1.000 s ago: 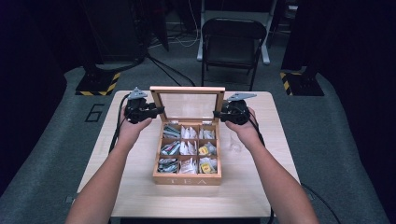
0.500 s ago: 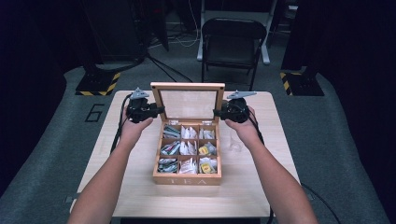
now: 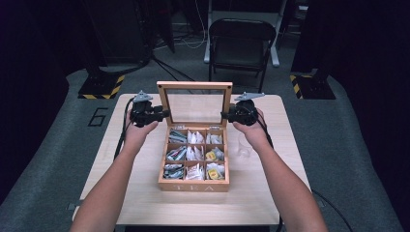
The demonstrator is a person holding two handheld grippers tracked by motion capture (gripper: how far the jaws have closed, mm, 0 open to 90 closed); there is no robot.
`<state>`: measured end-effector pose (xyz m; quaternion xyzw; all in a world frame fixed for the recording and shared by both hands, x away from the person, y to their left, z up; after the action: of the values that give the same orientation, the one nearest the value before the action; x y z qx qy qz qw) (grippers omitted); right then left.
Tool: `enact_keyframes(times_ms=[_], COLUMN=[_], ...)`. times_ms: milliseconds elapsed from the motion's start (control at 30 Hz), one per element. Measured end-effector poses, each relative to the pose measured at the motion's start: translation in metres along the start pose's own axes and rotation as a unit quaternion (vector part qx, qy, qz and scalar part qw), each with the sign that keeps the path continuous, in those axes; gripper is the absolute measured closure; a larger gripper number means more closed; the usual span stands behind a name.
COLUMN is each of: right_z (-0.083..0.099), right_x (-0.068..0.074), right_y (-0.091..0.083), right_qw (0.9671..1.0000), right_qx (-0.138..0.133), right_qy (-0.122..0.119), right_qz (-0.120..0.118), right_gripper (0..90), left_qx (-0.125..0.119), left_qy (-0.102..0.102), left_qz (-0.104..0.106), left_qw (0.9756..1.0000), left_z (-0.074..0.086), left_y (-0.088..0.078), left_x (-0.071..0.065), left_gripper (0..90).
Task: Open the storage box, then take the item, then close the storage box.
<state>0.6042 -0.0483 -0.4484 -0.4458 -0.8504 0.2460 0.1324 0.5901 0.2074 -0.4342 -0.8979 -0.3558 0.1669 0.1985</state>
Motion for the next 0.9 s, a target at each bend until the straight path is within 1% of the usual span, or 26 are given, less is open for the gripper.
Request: enact_keyframes(times_ms=[67, 100, 167, 300, 333, 367, 500, 600, 633, 667, 700, 733, 767, 800, 833, 900], right_z=[-0.001, 0.0, -0.001, -0.001, -0.002, -0.002, -0.002, -0.003, -0.004, -0.004, -0.004, -0.005, -0.005, -0.005, -0.005, -0.006], right_x=[-0.001, -0.001, -0.001, -0.002, -0.003, -0.003, -0.004, -0.005, -0.005, -0.005, -0.005, -0.006, -0.006, -0.006, -0.007, -0.008], right_y=[0.001, 0.001, 0.002, 0.003, 0.004, 0.004, 0.006, 0.007, 0.007, 0.007, 0.008, 0.008, 0.009, 0.009, 0.01, 0.012], right_qw=[1.0, 1.0, 1.0, 1.0, 1.0, 1.0, 1.0, 1.0, 1.0, 0.9999, 0.9999, 0.9999, 0.9999, 0.9998, 0.9998, 0.9998], right_qx=[-0.002, -0.001, -0.002, -0.003, -0.005, -0.004, -0.003, 0.006, 0.006, 0.01, 0.012, 0.011, 0.014, 0.015, 0.016, 0.014], right_qy=[0.0, 0.004, 0.004, 0.005, 0.0, 0.001, 0.006, 0.007, 0.002, 0.006, 0.008, 0.003, 0.005, 0.01, 0.009, 0.009], right_qz=[0.003, 0.003, 0.002, 0.006, 0.008, 0.009, 0.006, 0.005, 0.006, 0.006, 0.006, 0.005, 0.006, 0.007, 0.008, 0.007], right_gripper=[64.5, 64.6, 64.7, 65.3, 65.4, 65.5, 65.7, 65.8, 65.9, 65.9, 66.0, 66.1, 66.1, 66.2, 66.2, 66.2], left_qx=[-0.001, -0.003, -0.005, 0.002, 0.004, 0.001, 0.005, 0.006, 0.005, 0.007, 0.003, 0.004, 0.002, 0.003, 0.003, 0.002], left_qy=[0.0, -0.006, -0.004, -0.004, -0.004, -0.006, -0.008, -0.009, -0.009, -0.008, -0.007, -0.006, -0.002, -0.003, 0.001, -0.003], left_qz=[-0.001, 0.001, -0.003, -0.006, -0.008, -0.008, -0.007, -0.005, -0.007, -0.005, -0.004, -0.003, -0.003, -0.001, -0.001, 0.0], left_qw=[1.0, 1.0, 1.0, 1.0, 1.0, 0.9999, 0.9999, 0.9999, 0.9999, 0.9999, 1.0, 1.0, 1.0, 1.0, 1.0, 1.0], left_z=[0.0, 0.0, 0.001, 0.007, 0.007, 0.008, 0.011, 0.013, 0.013, 0.013, 0.013, 0.013, 0.013, 0.013, 0.013, 0.013], left_y=[-0.003, -0.004, -0.005, -0.008, -0.01, -0.01, -0.013, -0.016, -0.017, -0.018, -0.018, -0.02, -0.02, -0.021, -0.022, -0.022], left_x=[0.001, 0.0, 0.0, 0.002, 0.003, 0.003, 0.004, 0.003, 0.002, 0.001, 0.0, -0.001, -0.002, -0.003, -0.003, -0.004], left_gripper=[57.6, 57.6, 57.6, 57.6, 57.5, 57.6, 57.6, 57.6, 57.6, 57.6, 57.6, 57.6, 57.6, 57.6, 57.6, 57.6])
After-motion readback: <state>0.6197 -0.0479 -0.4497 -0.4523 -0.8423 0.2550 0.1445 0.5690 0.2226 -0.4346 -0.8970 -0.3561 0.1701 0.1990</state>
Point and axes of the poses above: each handheld gripper's, and its own axes: y roughly forward along the jaws, z roughly out of its underside, x roughly to its left, the point moved 10 cm from there along y, roughly forward along the jaws, and after that the axes turned 9 degrees about z, right-handed, at the moved point
